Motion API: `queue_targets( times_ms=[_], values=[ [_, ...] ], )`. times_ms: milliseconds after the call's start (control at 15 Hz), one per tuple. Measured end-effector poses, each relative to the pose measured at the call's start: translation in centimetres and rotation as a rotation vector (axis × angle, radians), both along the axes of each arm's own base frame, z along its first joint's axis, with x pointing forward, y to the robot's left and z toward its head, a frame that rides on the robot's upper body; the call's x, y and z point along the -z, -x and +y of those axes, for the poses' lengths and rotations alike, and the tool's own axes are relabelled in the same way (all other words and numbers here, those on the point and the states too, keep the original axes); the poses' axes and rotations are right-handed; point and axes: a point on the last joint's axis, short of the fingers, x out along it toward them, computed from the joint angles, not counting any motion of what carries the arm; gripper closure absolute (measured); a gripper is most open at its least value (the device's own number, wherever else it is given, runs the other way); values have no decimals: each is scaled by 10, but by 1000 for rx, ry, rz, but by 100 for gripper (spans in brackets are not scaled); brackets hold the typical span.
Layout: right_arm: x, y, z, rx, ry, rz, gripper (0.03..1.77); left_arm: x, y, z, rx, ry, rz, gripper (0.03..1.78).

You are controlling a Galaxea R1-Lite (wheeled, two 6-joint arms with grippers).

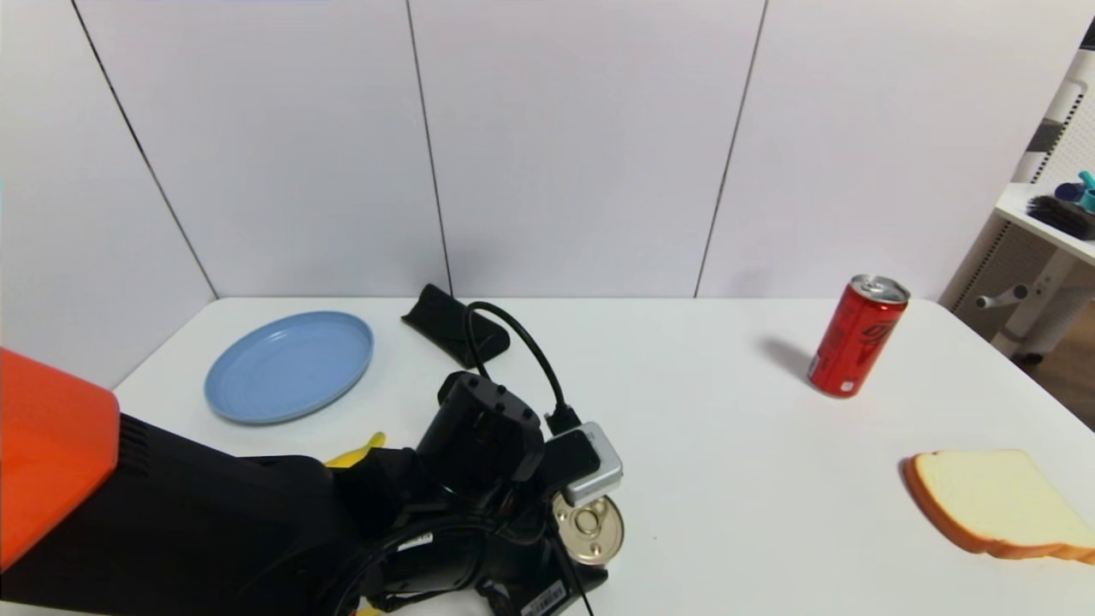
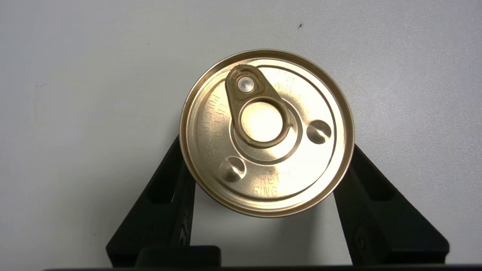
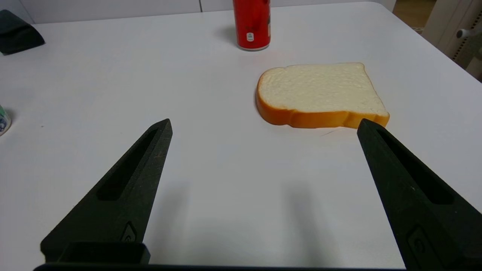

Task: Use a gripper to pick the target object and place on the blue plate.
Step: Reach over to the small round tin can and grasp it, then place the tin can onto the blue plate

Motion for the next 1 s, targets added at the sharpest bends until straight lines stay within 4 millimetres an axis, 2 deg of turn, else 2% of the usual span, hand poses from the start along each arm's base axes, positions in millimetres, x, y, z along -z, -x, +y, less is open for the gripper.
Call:
queue_targets(
  times_ms=[600, 867, 1000],
  values=[
    [0, 0, 0, 0, 0, 0, 10, -6, -2, -2, -2, 40, -32, 79],
    [0, 0, 0, 0, 0, 0, 10, -20, -2, 1, -12, 97, -79, 80],
    [0, 0, 0, 0, 0, 0, 10, -30, -6, 9, -60, 115, -121, 80]
  ],
)
